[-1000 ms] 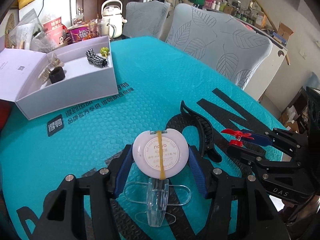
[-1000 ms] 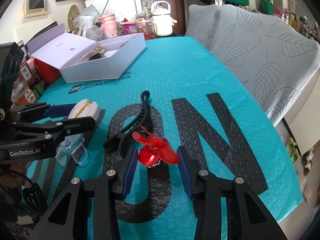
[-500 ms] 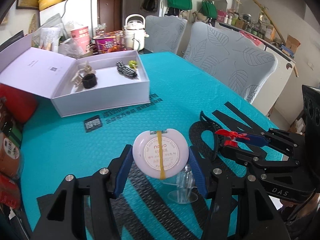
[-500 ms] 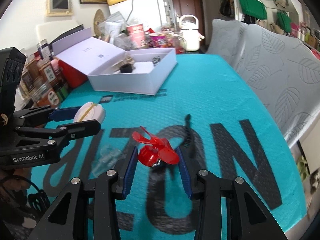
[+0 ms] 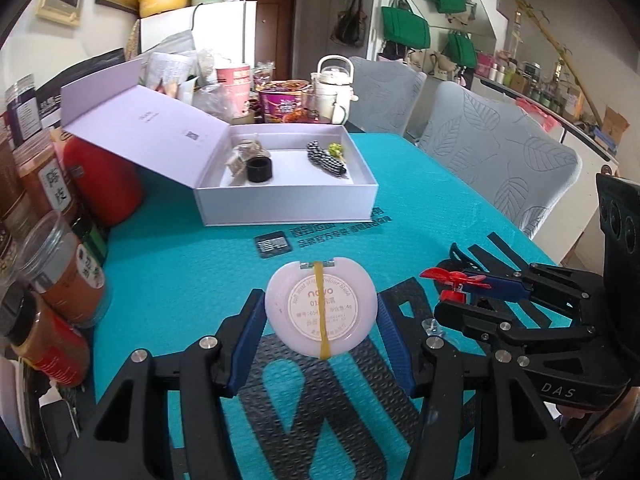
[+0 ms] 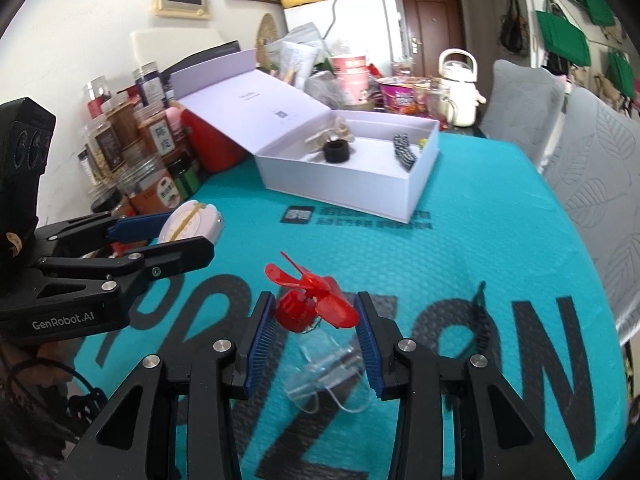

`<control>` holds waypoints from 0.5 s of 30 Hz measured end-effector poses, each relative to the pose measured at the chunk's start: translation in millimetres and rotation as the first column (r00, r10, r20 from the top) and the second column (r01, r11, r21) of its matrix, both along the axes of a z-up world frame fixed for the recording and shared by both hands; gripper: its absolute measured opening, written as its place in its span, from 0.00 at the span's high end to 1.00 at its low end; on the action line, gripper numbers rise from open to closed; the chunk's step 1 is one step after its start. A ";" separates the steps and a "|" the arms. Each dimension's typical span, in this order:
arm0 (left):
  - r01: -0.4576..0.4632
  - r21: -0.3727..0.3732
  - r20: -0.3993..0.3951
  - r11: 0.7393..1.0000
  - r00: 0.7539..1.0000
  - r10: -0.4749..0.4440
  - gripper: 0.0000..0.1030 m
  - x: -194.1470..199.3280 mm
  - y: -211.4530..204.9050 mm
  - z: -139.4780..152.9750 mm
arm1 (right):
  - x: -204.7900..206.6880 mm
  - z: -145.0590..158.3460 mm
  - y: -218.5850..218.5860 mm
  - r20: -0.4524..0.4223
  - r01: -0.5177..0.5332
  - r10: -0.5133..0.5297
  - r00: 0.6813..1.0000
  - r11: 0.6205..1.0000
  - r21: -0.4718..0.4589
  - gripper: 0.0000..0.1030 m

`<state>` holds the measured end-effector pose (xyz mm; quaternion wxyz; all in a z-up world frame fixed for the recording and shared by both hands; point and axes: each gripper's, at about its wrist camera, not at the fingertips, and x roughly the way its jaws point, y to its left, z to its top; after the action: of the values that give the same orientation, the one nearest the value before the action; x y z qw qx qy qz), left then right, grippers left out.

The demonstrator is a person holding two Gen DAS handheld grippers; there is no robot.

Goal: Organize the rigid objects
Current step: 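Carry the white container and red fan in both tools toward the white box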

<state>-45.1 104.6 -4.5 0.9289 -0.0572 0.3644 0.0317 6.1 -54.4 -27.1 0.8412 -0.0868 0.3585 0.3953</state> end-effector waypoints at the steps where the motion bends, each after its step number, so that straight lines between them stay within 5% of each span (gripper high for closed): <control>1: -0.008 0.000 0.002 1.000 1.000 0.008 0.46 -1.6 3.5 0.4 | -1.0 0.6 3.7 0.001 -0.011 0.011 1.000 1.000 0.002 0.61; 15: -0.053 -0.004 0.034 0.999 0.998 0.054 0.46 4.8 42.4 11.6 | 2.2 9.9 51.3 -0.009 -0.109 0.109 0.994 0.994 -0.004 0.61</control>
<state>-40.3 147.0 7.1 0.9337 -0.0689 0.3470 0.0550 8.3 -3.1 -17.3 0.8167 -0.1066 0.3578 0.4401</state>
